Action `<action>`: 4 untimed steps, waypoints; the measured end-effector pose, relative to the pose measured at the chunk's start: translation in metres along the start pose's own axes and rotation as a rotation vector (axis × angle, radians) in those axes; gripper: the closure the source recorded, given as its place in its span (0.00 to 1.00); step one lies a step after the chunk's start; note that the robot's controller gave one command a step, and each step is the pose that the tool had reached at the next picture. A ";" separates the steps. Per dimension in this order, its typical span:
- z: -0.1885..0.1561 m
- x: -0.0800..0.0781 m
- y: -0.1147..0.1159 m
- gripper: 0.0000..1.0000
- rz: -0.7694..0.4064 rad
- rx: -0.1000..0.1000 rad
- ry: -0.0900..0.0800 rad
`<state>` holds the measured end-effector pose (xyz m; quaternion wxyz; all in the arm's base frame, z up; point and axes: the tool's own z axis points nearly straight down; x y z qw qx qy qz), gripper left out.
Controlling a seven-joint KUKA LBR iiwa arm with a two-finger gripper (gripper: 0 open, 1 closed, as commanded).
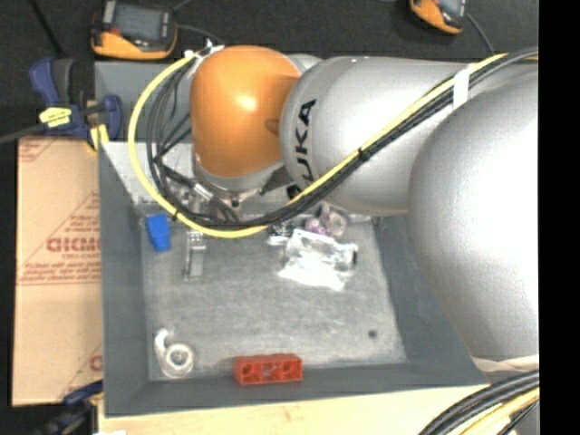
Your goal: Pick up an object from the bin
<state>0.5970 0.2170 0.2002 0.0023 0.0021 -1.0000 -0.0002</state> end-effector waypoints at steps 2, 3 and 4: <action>0.097 -0.057 0.002 0.00 0.428 -0.004 -0.012; 0.099 -0.051 0.014 0.00 0.579 -0.004 -0.009; 0.130 -0.051 0.012 0.00 0.859 0.000 -0.004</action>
Offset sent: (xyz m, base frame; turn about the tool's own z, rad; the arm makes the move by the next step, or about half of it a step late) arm 0.0462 0.0174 -0.1302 0.2067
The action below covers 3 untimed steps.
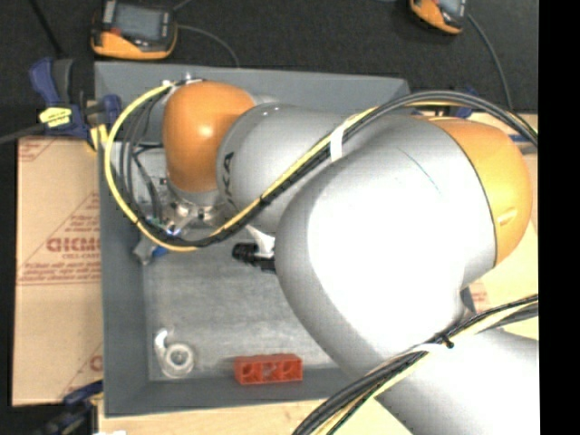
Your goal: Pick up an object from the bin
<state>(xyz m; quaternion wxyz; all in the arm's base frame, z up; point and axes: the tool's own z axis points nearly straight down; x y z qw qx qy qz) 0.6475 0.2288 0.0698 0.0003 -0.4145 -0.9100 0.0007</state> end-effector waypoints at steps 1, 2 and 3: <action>-0.001 -0.002 0.000 0.00 -0.001 -0.001 -0.002; -0.002 -0.002 0.001 1.00 -0.003 -0.002 -0.004; -0.096 -0.005 0.002 1.00 -0.002 -0.011 -0.004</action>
Offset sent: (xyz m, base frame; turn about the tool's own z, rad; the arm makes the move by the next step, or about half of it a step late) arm 0.0000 0.0000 0.0000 0.0000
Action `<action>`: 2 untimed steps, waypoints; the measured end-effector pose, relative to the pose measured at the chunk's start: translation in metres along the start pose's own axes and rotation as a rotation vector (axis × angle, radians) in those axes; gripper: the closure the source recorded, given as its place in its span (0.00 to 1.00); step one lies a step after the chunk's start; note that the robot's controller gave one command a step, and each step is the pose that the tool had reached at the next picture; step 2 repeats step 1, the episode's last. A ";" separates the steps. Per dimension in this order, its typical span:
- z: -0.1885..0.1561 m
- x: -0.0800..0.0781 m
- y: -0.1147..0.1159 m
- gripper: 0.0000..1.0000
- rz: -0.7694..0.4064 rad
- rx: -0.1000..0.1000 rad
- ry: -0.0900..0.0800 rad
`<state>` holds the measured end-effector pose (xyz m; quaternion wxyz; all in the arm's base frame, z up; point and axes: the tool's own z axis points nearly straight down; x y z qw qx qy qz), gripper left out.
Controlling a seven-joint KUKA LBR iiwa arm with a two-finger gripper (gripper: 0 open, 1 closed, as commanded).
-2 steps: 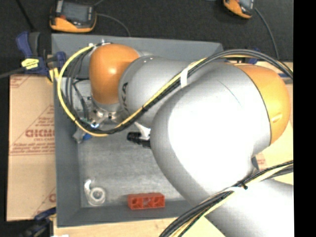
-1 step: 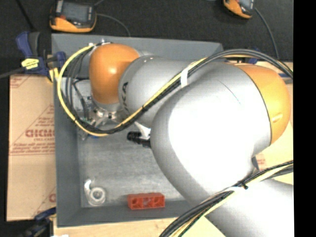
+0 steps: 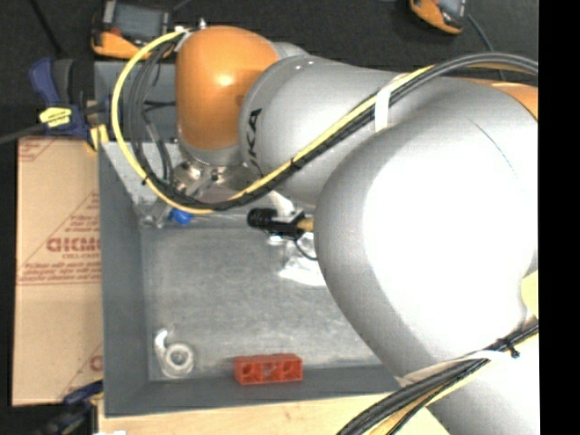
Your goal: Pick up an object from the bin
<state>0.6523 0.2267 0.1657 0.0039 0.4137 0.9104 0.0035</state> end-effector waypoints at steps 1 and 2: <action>-0.006 -0.001 0.001 1.00 -0.001 0.006 0.002; -0.006 -0.001 0.001 1.00 -0.001 0.006 0.002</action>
Offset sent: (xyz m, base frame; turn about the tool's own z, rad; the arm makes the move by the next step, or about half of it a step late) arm 0.0000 0.0000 0.0043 0.0000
